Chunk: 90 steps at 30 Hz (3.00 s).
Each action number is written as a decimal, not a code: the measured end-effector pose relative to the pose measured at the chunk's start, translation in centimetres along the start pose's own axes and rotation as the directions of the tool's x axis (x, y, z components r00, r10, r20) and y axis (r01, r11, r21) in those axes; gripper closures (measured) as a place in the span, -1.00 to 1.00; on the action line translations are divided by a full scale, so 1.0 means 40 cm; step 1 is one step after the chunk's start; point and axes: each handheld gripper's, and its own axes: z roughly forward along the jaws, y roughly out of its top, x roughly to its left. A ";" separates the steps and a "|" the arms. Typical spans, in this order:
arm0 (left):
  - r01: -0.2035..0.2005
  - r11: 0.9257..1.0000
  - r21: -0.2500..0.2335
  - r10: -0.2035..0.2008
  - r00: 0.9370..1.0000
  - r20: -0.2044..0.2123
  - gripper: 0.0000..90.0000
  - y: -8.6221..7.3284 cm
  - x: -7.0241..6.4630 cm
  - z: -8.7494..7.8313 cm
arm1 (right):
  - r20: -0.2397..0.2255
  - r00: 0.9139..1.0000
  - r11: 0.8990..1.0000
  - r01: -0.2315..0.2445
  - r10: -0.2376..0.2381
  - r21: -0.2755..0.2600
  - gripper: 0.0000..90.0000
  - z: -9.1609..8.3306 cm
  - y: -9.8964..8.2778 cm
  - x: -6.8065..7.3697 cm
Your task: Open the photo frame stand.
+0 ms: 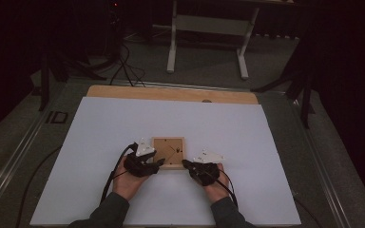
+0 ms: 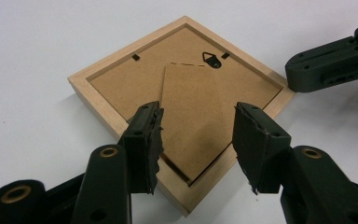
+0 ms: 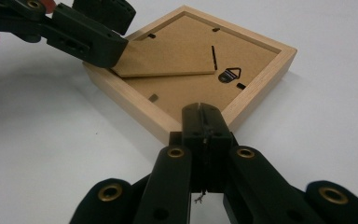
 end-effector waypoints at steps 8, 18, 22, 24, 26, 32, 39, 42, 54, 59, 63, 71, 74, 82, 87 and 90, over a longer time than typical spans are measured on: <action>-0.013 0.999 0.042 0.013 1.000 -0.008 0.11 0.021 -0.005 0.016 | 0.000 1.000 1.000 0.001 -0.001 -0.001 0.99 0.000 0.000 0.000; 0.000 0.999 0.044 0.001 1.000 -0.023 0.07 0.021 -0.010 0.037 | -0.002 1.000 1.000 0.002 -0.002 -0.001 0.99 0.000 0.000 -0.001; -0.006 0.999 0.041 0.007 0.999 -0.031 0.08 0.020 -0.011 0.040 | -0.002 1.000 1.000 0.004 -0.004 -0.001 0.99 0.000 0.000 0.000; -0.009 0.999 0.050 0.011 0.999 -0.045 0.07 0.020 -0.010 0.040 | -0.001 1.000 1.000 0.002 -0.002 -0.002 0.99 0.000 -0.001 -0.001; -0.007 0.998 0.062 0.010 0.999 -0.046 0.06 0.017 -0.008 0.042 | -0.001 1.000 1.000 0.003 -0.003 -0.002 0.99 0.000 -0.001 0.000; -0.013 0.997 0.070 0.016 0.999 -0.051 0.07 0.013 -0.012 0.048 | -0.001 1.000 1.000 0.003 -0.003 -0.002 0.99 0.000 -0.001 0.000; -0.030 0.998 0.056 0.034 0.997 -0.070 0.14 0.024 -0.022 0.035 | -0.001 1.000 1.000 0.004 -0.004 -0.002 0.99 0.000 -0.001 -0.001; -0.040 0.999 0.019 0.041 0.996 -0.081 0.14 0.039 -0.030 0.019 | -0.002 1.000 1.000 0.003 -0.003 -0.002 0.99 0.000 -0.001 -0.001; -0.024 1.000 0.000 0.024 0.998 -0.059 0.11 0.053 -0.025 0.011 | -0.001 1.000 1.000 0.003 -0.003 -0.002 0.99 0.000 -0.001 -0.001; 0.002 1.000 -0.024 -0.003 0.999 -0.044 0.05 0.051 -0.019 -0.008 | -0.002 1.000 1.000 0.003 -0.003 -0.003 0.99 0.000 -0.001 -0.002; 0.030 0.999 -0.043 -0.032 0.999 -0.032 0.06 0.045 -0.012 -0.030 | -0.001 1.000 1.000 0.003 -0.003 -0.003 0.99 0.000 -0.001 -0.001; 0.052 0.996 -0.067 -0.053 0.998 -0.020 0.37 0.016 -0.007 -0.065 | -0.001 1.000 1.000 0.003 -0.003 -0.004 0.99 0.000 -0.002 -0.002; 0.045 0.997 -0.069 -0.046 0.999 -0.011 0.61 0.006 -0.010 -0.076 | -0.002 1.000 1.000 0.002 -0.002 -0.005 0.99 0.000 -0.002 -0.002; 0.036 0.999 -0.004 -0.036 0.999 -0.004 0.98 -0.023 -0.017 -0.071 | -0.001 1.000 1.000 0.001 -0.001 -0.006 0.99 0.000 -0.002 -0.002; 0.056 0.998 0.029 -0.056 0.998 0.003 0.99 -0.029 -0.013 -0.055 | -0.001 1.000 1.000 0.001 -0.001 -0.006 0.99 0.000 -0.002 -0.002; 0.065 0.997 0.034 -0.065 0.998 0.003 0.99 -0.026 -0.010 -0.049 | -0.001 1.000 1.000 0.002 -0.002 -0.006 0.99 0.000 -0.002 -0.002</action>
